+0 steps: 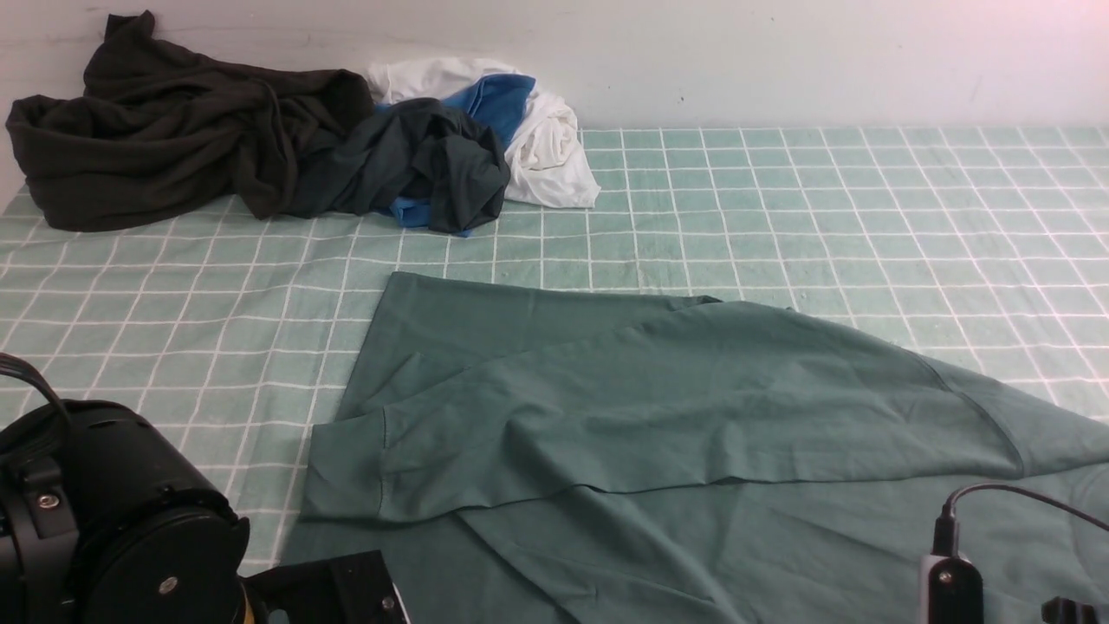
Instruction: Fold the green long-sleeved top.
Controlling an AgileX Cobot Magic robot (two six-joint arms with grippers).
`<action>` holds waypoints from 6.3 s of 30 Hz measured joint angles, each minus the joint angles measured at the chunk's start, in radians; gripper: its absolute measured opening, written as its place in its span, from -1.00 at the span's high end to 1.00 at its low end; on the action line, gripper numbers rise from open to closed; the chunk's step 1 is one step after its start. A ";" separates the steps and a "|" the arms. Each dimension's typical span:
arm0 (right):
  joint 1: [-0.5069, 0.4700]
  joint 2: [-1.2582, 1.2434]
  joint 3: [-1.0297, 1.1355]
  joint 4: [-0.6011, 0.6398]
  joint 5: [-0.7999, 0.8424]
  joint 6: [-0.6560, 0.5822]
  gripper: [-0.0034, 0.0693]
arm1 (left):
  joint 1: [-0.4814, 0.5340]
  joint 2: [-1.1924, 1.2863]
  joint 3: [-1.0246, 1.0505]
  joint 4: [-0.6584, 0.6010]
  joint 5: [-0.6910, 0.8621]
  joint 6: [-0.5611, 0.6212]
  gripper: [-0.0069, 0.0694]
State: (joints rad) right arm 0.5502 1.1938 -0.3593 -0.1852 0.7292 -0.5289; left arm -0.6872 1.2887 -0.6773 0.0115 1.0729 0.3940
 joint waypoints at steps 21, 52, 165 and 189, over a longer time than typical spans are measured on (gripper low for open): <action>-0.212 0.058 -0.612 0.023 0.303 -0.171 0.87 | 0.275 0.101 -0.453 0.089 0.037 0.054 0.80; -0.483 0.988 -1.496 0.192 0.224 -0.039 0.27 | 0.527 1.047 -1.428 0.067 -0.113 0.038 0.40; 0.120 0.922 -1.570 0.491 0.121 0.210 0.12 | 0.761 0.613 -1.548 -0.154 0.187 -0.031 0.83; -0.283 0.099 -1.108 0.677 0.238 0.082 0.89 | 0.599 -0.389 -0.461 -0.065 0.009 -0.146 0.83</action>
State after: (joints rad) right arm 0.2670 1.2927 -1.4678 0.4914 0.9674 -0.4464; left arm -0.0884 0.8993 -1.1386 -0.0533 1.0819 0.2482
